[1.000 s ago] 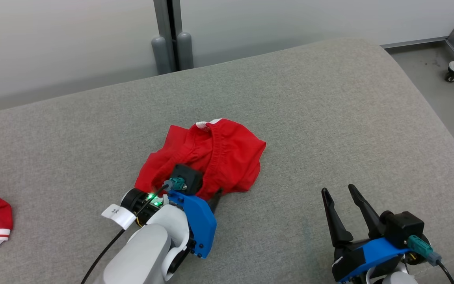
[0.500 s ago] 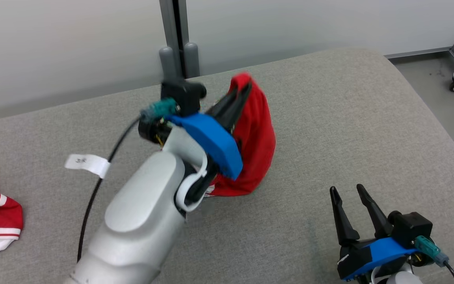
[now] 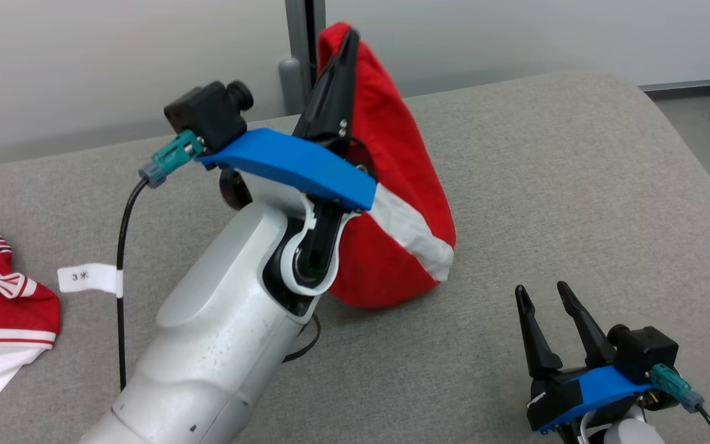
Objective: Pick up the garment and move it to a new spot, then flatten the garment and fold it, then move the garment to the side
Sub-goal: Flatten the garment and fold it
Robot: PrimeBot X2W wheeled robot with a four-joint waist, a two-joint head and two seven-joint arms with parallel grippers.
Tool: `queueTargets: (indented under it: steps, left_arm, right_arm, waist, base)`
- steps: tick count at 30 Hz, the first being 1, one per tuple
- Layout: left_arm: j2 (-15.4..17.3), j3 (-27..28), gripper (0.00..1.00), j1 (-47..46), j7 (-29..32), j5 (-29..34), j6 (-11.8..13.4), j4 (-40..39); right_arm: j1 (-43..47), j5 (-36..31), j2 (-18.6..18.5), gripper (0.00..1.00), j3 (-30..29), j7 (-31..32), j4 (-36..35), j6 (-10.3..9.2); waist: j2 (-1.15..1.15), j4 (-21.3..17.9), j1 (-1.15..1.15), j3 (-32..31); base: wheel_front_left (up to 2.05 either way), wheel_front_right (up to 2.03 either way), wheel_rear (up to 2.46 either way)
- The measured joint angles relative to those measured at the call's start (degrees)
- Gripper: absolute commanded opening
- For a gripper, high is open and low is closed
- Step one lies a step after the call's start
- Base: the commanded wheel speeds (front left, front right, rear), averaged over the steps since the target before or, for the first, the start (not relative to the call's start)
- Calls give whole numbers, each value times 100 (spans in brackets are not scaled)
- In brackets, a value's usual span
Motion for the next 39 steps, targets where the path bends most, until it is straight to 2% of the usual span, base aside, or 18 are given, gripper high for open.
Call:
queueTargets:
  steps: [3,9,16,17,18,21,26,32,39]
  left_arm:
    - [118,92,0,333,-53,57,60,502]
    - [604,337,0,1079,-111,247,211,1361]
    - [750,927,0,1555,-129,662,263,1622]
    - [753,946,7,1622,-129,761,236,1622]
    - [743,940,100,1691,-129,838,148,1613]
    - [722,833,100,1833,-129,1002,-115,1594]
    - [865,844,100,2139,-129,1470,-310,1365]
    - [1094,1232,100,2742,-134,2380,-354,620]
    - [1303,1753,100,3442,-135,3475,-260,-282]
  right_arm:
    - [-40,4,1,100,26,-4,-1,0]
    - [-95,-7,1,100,2,-29,5,0]
    - [-109,-49,1,100,8,-26,12,0]
    - [-109,-51,1,100,14,-22,11,0]
    - [-109,-51,1,100,15,-19,9,0]
    - [-104,-60,1,100,9,-1,8,0]
    - [-29,-109,0,100,-74,34,-24,0]
    - [86,-153,1,100,-219,99,-102,0]
    - [216,-203,1,100,-386,194,-194,0]
  waist:
    - [0,113,0,97]
    - [0,297,1,227]
    - [0,410,1,231]
    - [0,413,1,222]
    - [0,415,1,210]
    - [0,421,1,156]
    - [0,434,1,25]
    - [0,504,1,-147]
    - [0,630,0,-298]
  base:
    - [0,0,0]
    - [0,0,0]
    - [0,0,0]
    - [0,0,0]
    - [0,0,0]
    - [0,0,0]
    - [0,0,0]
    - [0,0,0]
    - [0,0,0]
